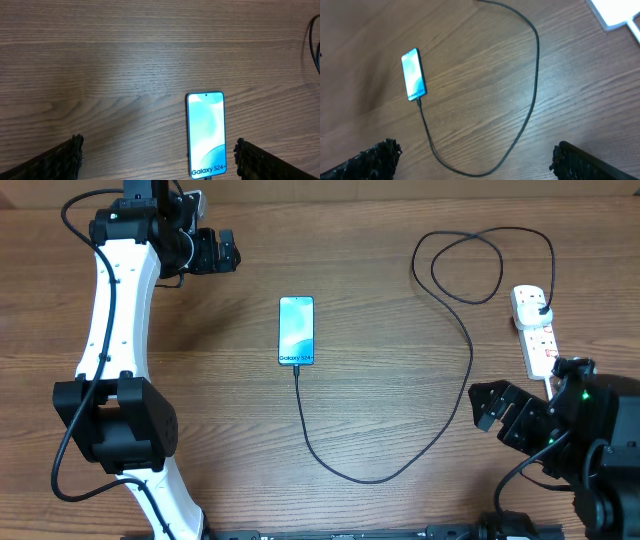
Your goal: Plug charger to phone and switch on socket
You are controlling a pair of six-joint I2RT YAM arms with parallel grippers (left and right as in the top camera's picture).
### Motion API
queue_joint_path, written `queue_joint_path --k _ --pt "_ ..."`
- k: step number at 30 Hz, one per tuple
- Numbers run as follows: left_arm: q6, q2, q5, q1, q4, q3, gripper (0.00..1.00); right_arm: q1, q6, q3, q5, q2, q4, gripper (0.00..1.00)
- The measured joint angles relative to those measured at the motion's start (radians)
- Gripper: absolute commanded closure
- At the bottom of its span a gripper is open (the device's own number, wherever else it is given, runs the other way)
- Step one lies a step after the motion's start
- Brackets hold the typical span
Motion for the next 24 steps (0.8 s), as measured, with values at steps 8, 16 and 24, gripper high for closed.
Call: queue_joint_path --k 8,16,24 --pt "0.000 0.000 0.000 0.000 0.000 0.000 0.00 0.002 -0.050 -0.192 0.000 -0.087 0.215 0.00" --pt "0.000 0.000 -0.003 0.000 0.000 0.000 0.00 0.060 -0.148 -0.410 0.000 -0.364 0.437 0.00" --pt "0.000 0.000 -0.003 0.000 0.000 0.000 0.00 0.060 -0.225 -0.630 0.000 -0.531 0.669 0.00"
